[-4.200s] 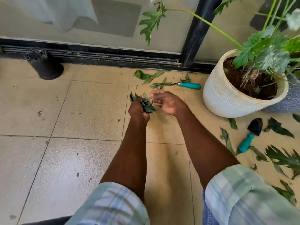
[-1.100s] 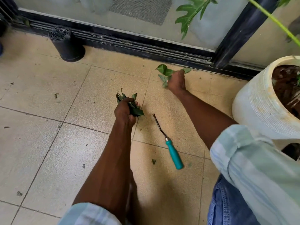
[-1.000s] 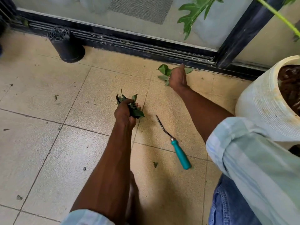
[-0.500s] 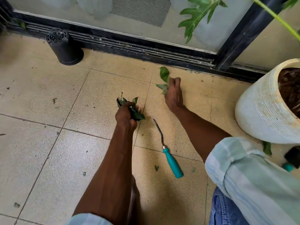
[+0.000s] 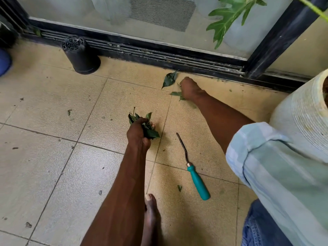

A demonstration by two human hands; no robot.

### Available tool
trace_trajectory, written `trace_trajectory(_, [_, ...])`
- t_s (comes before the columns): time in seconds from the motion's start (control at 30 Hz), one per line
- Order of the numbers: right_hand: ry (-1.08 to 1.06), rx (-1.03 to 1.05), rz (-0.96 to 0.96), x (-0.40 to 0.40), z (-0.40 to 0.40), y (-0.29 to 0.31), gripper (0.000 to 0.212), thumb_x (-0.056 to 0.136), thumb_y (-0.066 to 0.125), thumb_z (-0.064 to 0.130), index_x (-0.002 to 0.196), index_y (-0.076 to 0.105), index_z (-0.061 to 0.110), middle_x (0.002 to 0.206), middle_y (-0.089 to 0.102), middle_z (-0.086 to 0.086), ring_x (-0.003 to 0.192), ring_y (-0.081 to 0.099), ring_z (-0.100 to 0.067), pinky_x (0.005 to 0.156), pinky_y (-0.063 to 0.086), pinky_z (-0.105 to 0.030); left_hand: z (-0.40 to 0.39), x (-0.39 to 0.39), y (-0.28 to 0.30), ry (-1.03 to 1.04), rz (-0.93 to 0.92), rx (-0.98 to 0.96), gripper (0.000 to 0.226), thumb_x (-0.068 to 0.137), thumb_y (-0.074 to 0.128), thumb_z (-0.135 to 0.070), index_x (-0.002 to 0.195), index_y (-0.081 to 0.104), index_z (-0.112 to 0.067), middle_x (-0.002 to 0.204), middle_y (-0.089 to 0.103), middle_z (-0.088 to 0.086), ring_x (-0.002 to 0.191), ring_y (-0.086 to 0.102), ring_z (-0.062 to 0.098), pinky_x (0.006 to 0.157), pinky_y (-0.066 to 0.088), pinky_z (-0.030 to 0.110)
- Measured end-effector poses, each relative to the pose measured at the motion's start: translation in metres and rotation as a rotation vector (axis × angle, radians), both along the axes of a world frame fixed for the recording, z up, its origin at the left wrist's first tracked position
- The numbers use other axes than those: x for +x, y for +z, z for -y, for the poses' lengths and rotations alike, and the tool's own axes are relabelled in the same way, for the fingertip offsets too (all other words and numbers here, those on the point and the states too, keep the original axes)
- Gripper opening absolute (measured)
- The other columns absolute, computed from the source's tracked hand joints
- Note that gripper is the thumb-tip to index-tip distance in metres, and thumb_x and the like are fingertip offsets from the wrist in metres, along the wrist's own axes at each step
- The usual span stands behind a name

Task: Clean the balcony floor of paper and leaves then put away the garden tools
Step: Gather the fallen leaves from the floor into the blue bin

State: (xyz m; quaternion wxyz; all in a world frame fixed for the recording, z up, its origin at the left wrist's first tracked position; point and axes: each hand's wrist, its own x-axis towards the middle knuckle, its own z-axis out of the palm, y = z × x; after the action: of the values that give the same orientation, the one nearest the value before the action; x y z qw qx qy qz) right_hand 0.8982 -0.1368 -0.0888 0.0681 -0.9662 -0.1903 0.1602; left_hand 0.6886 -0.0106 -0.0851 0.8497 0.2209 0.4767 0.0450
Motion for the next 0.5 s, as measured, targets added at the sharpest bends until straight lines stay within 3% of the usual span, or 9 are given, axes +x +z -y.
trace_trajectory(0.17, [-0.127,0.061,0.052,-0.016,-0.005,-0.004,0.028,0.090,0.056,0.000,0.117,0.058,-0.003,0.119,0.056,-0.020,0.106,0.060,-0.034,0.081,0.049,-0.035,-0.003,0.002,0.002,0.009,0.008,-0.010,0.013,0.092,0.046,-0.001,0.082,0.053,-0.007,0.065,0.047,0.007,0.053,0.047,0.016,0.046,0.046,0.021])
trace_trajectory(0.27, [-0.112,0.287,0.121,-0.010,-0.028,0.005,0.022,0.090,0.059,-0.001,0.112,0.064,0.002,0.111,0.058,-0.012,0.093,0.056,-0.015,0.068,0.043,-0.023,-0.008,0.003,0.004,0.023,0.017,0.006,0.012,0.092,0.047,-0.001,0.084,0.053,-0.007,0.064,0.048,0.007,0.051,0.047,0.016,0.046,0.046,0.022])
trace_trajectory(0.33, [-0.048,0.373,0.154,-0.003,-0.048,0.017,0.024,0.089,0.064,0.002,0.113,0.065,0.004,0.109,0.052,-0.007,0.092,0.050,-0.011,0.065,0.039,-0.015,-0.013,0.001,0.004,0.039,0.021,0.022,0.012,0.092,0.047,0.000,0.085,0.054,-0.006,0.064,0.048,0.007,0.050,0.049,0.015,0.046,0.046,0.021])
trace_trajectory(0.4, [-0.053,0.359,0.116,0.005,-0.062,0.011,0.024,0.087,0.068,0.009,0.112,0.067,0.008,0.119,0.049,-0.005,0.105,0.051,-0.015,0.071,0.041,-0.009,-0.018,-0.003,0.004,0.061,0.022,0.028,0.010,0.092,0.047,0.000,0.087,0.054,-0.006,0.066,0.049,0.007,0.051,0.050,0.015,0.045,0.047,0.020])
trace_trajectory(0.47, [-0.046,0.278,0.028,0.007,-0.064,-0.006,0.016,0.087,0.066,0.014,0.102,0.071,0.011,0.136,0.046,-0.009,0.113,0.050,-0.021,0.085,0.048,-0.024,-0.023,-0.007,0.002,0.071,0.018,0.030,0.009,0.091,0.048,0.001,0.089,0.054,-0.005,0.067,0.050,0.008,0.053,0.050,0.016,0.046,0.048,0.021])
trace_trajectory(0.5, [-0.015,0.212,0.001,0.002,-0.062,-0.014,0.016,0.088,0.063,0.013,0.101,0.071,0.012,0.134,0.048,-0.010,0.111,0.051,-0.024,0.085,0.048,-0.029,-0.025,-0.009,0.000,0.075,0.011,0.030,0.008,0.091,0.049,0.001,0.091,0.055,-0.005,0.068,0.051,0.008,0.053,0.051,0.016,0.047,0.048,0.021])
